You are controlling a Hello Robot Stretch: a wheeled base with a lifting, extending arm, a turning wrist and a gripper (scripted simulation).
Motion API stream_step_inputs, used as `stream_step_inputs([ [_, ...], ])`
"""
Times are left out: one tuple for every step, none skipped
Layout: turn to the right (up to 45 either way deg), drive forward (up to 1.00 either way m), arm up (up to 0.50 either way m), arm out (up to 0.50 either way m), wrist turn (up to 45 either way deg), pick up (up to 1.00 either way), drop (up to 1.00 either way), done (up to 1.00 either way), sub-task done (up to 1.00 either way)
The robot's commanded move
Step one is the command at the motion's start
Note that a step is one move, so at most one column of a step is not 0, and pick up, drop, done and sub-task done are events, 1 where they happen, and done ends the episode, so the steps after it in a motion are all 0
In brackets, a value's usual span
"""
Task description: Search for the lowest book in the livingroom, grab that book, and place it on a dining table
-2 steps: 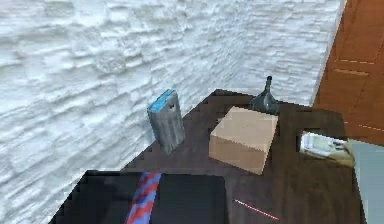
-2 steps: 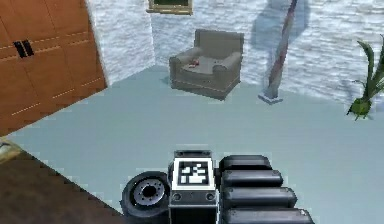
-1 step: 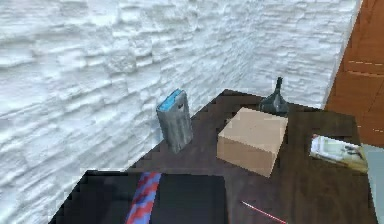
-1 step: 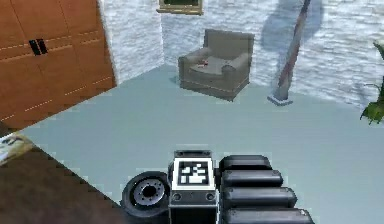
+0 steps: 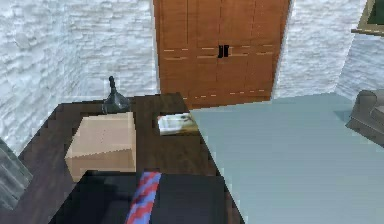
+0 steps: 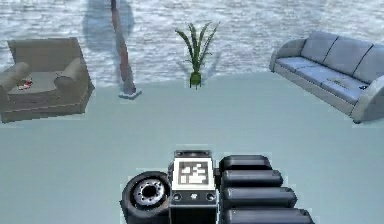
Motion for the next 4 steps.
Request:
stream_step_inputs([
  [6.0, 0.0, 0.0, 0.0, 0.0, 0.0, 0.0, 0.0, 0.0],
  [-36.0, 0.0, 0.0, 0.0, 0.0, 0.0, 0.0, 0.0, 0.0],
  [27.0, 0.0, 0.0, 0.0, 0.0, 0.0, 0.0, 0.0, 0.0],
  [-27.0, 0.0, 0.0, 0.0, 0.0, 0.0, 0.0, 0.0, 0.0],
])
